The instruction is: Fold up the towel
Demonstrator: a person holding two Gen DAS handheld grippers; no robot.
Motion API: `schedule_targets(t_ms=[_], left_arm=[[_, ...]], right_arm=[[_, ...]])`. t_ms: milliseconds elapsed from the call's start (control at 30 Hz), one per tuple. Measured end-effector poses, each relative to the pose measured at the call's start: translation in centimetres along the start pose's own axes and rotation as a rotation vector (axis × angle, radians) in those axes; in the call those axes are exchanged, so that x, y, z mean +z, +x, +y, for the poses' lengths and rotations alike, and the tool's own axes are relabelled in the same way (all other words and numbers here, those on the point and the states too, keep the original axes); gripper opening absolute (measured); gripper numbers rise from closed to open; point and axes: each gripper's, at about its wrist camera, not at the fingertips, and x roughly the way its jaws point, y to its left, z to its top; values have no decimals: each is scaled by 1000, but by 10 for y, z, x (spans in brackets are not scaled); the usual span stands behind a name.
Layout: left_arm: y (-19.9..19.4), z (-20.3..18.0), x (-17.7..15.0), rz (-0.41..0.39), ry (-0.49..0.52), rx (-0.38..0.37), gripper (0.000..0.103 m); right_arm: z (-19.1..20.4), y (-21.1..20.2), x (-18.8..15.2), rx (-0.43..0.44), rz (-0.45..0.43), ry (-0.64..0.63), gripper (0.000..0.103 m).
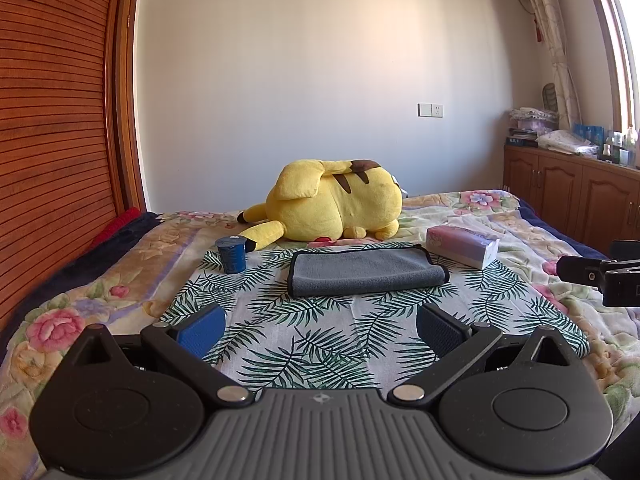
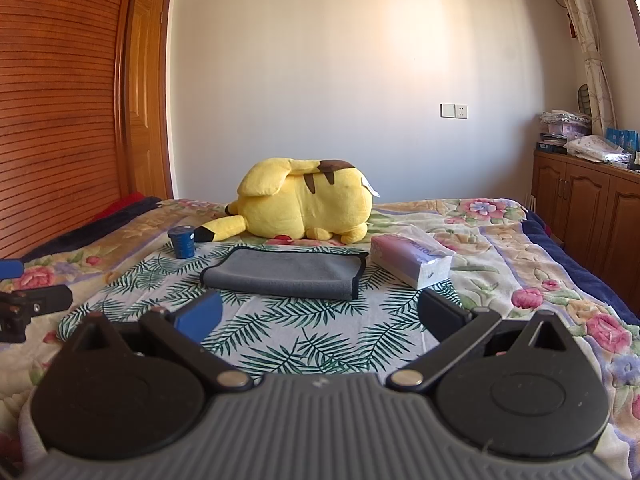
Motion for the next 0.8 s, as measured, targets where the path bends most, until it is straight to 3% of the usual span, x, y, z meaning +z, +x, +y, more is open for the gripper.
schedule_targets(t_ms=[800], left_arm=[[3,3,-2,3,10,3,87]], right_arm=[[-1,0,0,-1,1,-1,103]])
